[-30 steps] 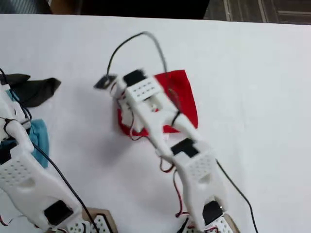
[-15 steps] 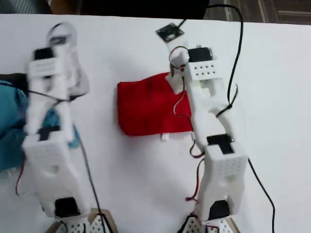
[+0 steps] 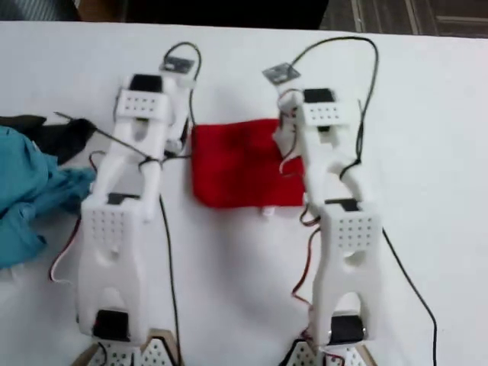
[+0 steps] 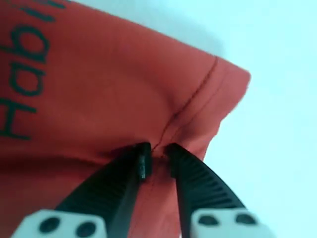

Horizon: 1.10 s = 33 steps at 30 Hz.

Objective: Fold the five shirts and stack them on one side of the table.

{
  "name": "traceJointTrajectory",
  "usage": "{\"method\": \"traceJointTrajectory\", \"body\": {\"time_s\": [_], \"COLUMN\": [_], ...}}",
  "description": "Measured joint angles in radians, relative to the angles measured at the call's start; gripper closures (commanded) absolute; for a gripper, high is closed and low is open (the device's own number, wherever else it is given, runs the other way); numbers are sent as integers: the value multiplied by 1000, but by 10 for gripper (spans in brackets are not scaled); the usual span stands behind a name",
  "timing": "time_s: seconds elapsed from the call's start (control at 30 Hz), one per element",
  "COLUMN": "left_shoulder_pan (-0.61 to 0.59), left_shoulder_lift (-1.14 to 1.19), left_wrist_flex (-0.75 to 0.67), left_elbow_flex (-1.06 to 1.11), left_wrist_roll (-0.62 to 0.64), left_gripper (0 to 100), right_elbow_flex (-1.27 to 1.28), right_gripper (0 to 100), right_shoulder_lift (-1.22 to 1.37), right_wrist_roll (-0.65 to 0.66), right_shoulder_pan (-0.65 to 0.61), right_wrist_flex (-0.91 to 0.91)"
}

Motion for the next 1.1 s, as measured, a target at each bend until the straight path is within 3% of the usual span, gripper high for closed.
{"method": "traceJointTrajectory", "body": {"time_s": [0.27, 0.5, 0.67, 1.1], "left_shoulder_pan": [2, 69, 124, 195], "left_shoulder_lift": [34, 34, 34, 110], "left_wrist_flex": [-14, 81, 58, -43], "left_elbow_flex": [-101, -279, -295, -299], "left_wrist_roll": [-8, -8, -8, -8], "left_gripper": [975, 975, 975, 975], "right_elbow_flex": [-25, -14, 183, 1089], "right_gripper": [916, 975, 975, 977], "right_shoulder_lift": [-86, -250, -367, -799], "right_wrist_roll": [123, 91, 74, 68], "right_shoulder_pan": [34, 9, 9, -20], "right_wrist_flex": [138, 252, 253, -244]}}
